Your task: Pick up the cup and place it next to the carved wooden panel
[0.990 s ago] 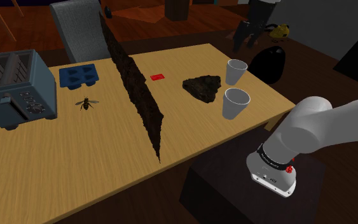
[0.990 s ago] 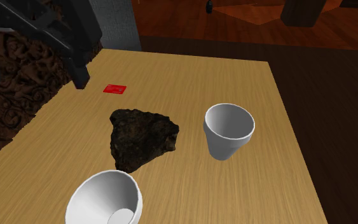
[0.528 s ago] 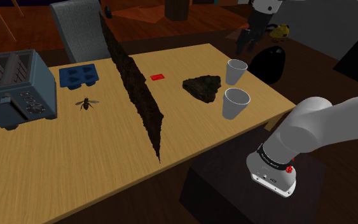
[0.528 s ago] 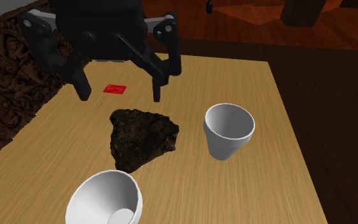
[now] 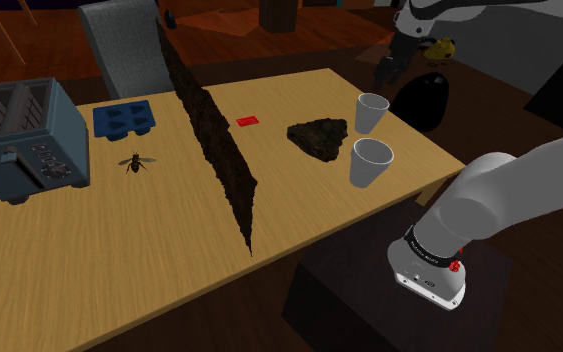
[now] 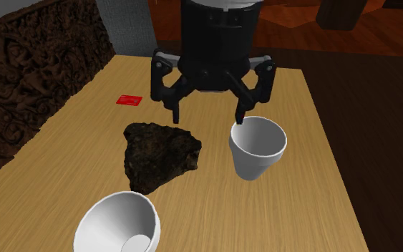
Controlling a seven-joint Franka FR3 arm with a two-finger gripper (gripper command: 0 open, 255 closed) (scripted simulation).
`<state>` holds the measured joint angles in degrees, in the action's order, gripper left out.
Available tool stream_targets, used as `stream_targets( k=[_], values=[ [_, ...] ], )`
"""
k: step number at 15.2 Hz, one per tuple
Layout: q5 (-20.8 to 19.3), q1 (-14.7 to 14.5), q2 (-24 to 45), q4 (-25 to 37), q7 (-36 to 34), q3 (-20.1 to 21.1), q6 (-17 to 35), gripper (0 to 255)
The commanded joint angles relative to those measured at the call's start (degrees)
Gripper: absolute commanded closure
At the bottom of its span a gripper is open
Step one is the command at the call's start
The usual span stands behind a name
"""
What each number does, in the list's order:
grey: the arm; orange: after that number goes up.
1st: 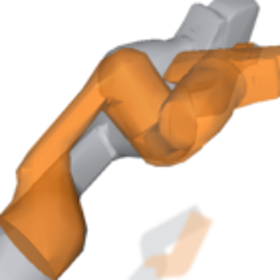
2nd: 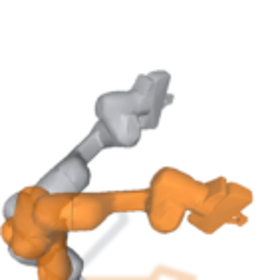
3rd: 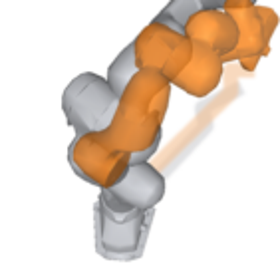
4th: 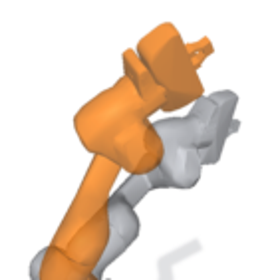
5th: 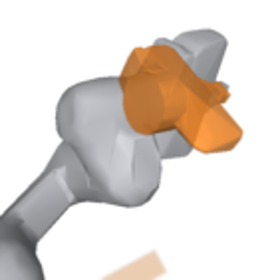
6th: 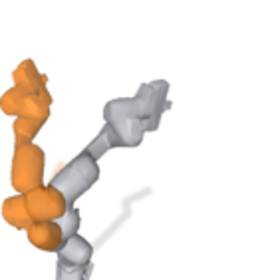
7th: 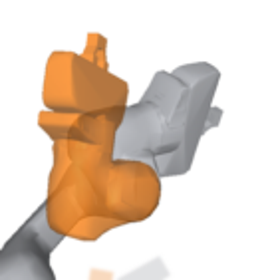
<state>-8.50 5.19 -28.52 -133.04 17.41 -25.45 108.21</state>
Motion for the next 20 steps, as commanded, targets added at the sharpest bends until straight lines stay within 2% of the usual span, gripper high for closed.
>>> stream_targets(
  k=[1, 7, 12, 15, 20],
  values=[
    [0.26, -0.04, 3.31, 1.36, 3.16, -2.74, 2.02, 0],
    [4.46, -0.91, 15.09, 6.56, 13.28, -10.66, 7.77, 0],
    [12.78, -0.69, 27.48, 13.01, 23.89, -16.01, 10.8, 0],
    [19.36, 1.35, 35.8, 17.95, 30.66, -17.3, 11.25, 0],
    [21.11, 1.98, 37.71, 16.58, 31.93, -16.65, 13.93, 0]
  ],
)
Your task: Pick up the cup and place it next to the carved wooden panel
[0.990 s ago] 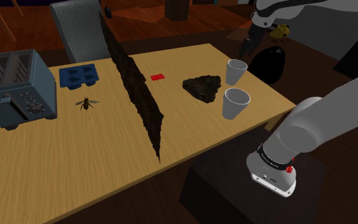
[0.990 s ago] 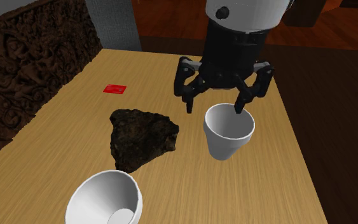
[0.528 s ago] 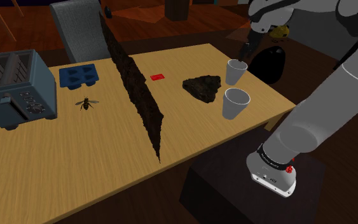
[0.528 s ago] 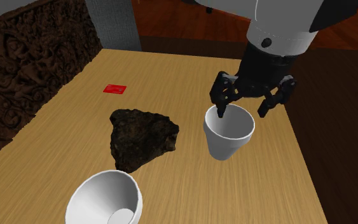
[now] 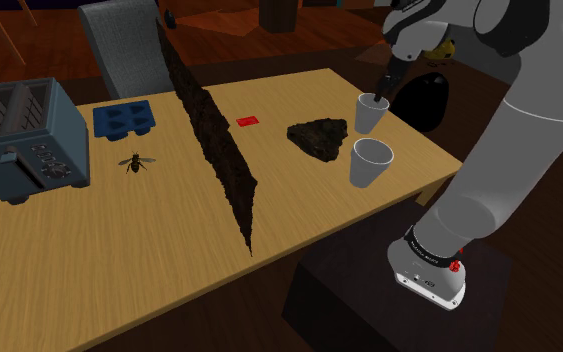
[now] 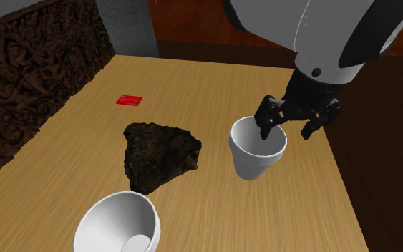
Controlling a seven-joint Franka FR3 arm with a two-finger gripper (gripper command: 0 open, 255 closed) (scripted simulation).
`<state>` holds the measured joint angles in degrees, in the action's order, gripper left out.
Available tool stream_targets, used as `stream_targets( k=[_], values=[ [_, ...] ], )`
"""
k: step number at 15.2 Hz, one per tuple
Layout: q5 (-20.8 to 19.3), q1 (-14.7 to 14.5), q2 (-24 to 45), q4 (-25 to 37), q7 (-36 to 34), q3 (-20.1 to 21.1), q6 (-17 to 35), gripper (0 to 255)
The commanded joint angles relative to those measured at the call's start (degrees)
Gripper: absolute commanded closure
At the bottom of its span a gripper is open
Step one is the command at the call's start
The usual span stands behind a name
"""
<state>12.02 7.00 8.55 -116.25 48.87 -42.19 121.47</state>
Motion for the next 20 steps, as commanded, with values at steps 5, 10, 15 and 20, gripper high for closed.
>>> stream_targets(
  k=[5, 10, 15, 20],
  values=[
    [2.16, 0.47, 2.24, -1.44, 1.52, 0.56, 2.98, 0],
    [2.16, 0.47, 2.24, -1.44, 1.52, 0.56, 2.98, 0],
    [2.15, 0.47, 2.23, -1.44, 1.51, 0.56, 2.97, 255],
    [2.16, 0.47, 2.24, -1.46, 1.52, 0.56, 3.0, 255]
  ],
)
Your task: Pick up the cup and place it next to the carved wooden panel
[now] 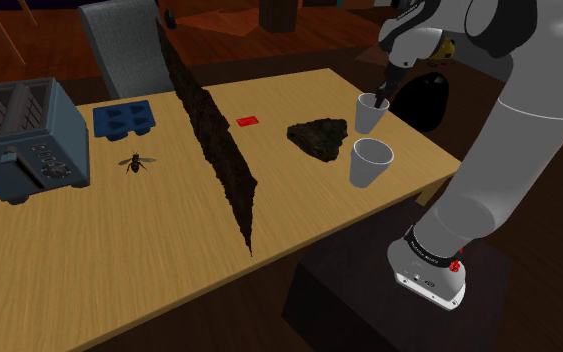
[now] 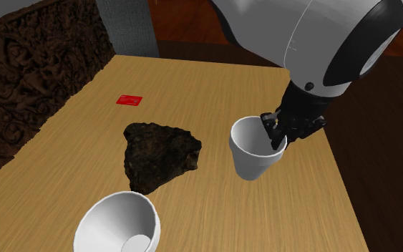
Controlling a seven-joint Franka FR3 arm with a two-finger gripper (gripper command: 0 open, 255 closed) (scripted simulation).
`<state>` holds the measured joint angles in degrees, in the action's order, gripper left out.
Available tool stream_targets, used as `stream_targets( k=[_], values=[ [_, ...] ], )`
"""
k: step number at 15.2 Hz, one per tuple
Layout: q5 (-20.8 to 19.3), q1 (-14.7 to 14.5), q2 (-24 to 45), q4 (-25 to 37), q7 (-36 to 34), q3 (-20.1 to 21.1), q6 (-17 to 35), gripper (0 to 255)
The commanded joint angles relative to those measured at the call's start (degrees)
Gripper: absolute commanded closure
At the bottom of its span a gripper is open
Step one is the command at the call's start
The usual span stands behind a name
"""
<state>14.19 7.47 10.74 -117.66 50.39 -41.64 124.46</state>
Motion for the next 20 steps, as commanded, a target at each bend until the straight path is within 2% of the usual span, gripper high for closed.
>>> stream_targets(
  k=[1, 20],
  values=[
    [-0.01, 0.0, 0.05, -0.03, 0.0, 0.0, -0.01, 255],
    [-6.44, -1.37, -6.77, 8.34, -5.15, -1.09, -12.92, 255]
  ],
)
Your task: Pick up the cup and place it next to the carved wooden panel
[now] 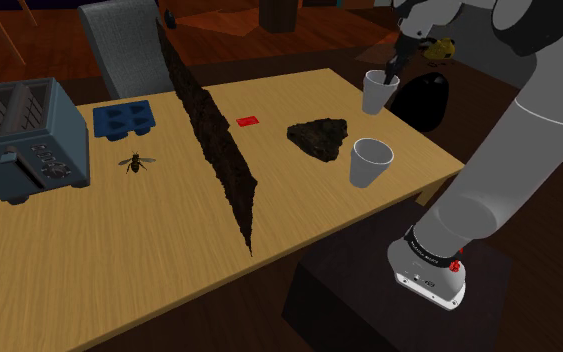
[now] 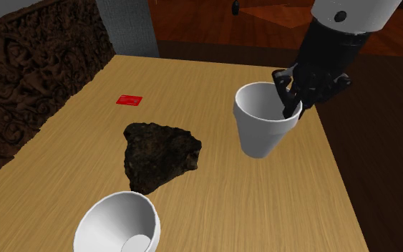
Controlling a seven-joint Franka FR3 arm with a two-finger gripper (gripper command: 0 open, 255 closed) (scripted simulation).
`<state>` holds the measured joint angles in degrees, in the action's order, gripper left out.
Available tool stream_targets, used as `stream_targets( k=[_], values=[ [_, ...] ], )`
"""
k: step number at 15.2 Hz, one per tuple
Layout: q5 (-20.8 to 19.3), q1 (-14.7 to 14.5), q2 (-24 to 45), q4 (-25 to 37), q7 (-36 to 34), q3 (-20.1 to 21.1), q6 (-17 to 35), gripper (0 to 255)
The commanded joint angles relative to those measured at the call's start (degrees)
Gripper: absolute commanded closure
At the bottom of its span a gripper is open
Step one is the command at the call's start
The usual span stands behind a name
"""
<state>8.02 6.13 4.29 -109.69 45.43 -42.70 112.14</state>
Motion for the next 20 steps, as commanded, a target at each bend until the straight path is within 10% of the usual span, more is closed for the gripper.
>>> stream_targets(
  k=[1, 20],
  values=[
    [-0.47, -0.06, -0.54, 0.94, -0.36, -0.03, -1.31, 255],
    [-1.56, 0.05, -1.49, 14.71, -1.98, -0.25, -15.69, 255]
  ],
)
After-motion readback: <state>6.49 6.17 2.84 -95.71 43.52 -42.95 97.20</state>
